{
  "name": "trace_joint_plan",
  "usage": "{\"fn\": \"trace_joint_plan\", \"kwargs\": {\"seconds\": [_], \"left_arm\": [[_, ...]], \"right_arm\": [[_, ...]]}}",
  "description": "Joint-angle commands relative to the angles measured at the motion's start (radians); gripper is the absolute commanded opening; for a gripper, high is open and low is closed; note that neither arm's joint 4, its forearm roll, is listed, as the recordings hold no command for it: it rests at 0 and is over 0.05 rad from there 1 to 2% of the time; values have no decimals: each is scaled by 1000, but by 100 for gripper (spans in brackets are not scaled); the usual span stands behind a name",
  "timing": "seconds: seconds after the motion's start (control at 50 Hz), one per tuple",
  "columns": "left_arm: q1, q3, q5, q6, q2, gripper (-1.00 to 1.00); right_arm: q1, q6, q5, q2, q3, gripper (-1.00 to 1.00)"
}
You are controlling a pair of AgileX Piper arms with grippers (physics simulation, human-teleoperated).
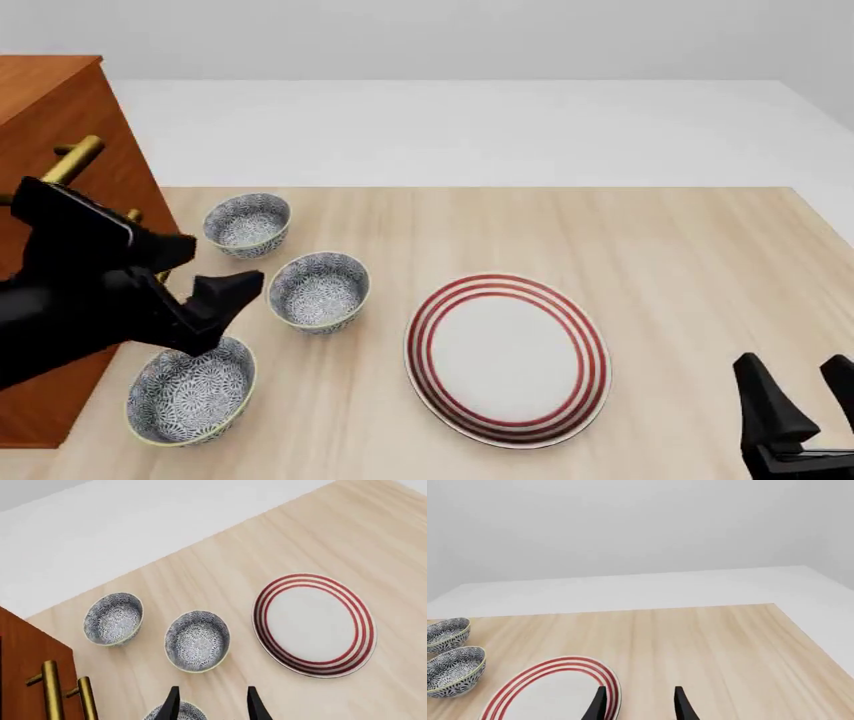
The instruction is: Pick up the bowl and put it in the middle on the plate.
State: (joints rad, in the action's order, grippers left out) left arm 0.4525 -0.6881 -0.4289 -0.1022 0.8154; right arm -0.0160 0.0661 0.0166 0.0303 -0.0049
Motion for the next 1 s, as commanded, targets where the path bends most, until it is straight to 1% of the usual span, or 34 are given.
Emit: {"fn": "trace_joint_plan", "kwargs": {"seconds": [0.02,0.08,0.12,0.14,0.2,0.3,0.38,0.42,0.48,0.52,0.62,0.78,0.86,0.94,1.0], "left_arm": [[15,-20,27,-52,136,100],[25,-31,29,-65,167,100],[51,-43,28,-65,207,100],[45,-47,31,-98,220,100],[34,-67,28,-130,252,100],[47,-136,4,-120,308,100],[59,-156,14,-111,349,100],[60,-157,29,-129,377,100],[64,-167,38,-128,411,100],[64,-166,49,-146,435,100],[74,-193,53,-154,486,100],[74,-207,70,-181,570,100],[73,-207,77,-202,597,100],[70,-218,84,-203,621,100],[67,-215,95,-223,638,100]], "right_arm": [[0,-2,-2,1,0,100],[0,3,-2,5,-1,100],[0,-2,2,-1,-2,100],[0,-2,0,0,-1,100],[0,2,-1,4,-1,100],[0,2,-3,5,0,100],[0,-2,0,-1,0,100],[0,2,-3,4,1,100],[-1,-2,-10,7,2,100],[0,1,-7,7,1,100],[-1,-1,-7,5,1,100],[0,2,-10,11,1,100],[-1,0,-15,13,2,100],[-1,-1,-7,6,0,100],[-1,2,-12,12,1,100]]}}
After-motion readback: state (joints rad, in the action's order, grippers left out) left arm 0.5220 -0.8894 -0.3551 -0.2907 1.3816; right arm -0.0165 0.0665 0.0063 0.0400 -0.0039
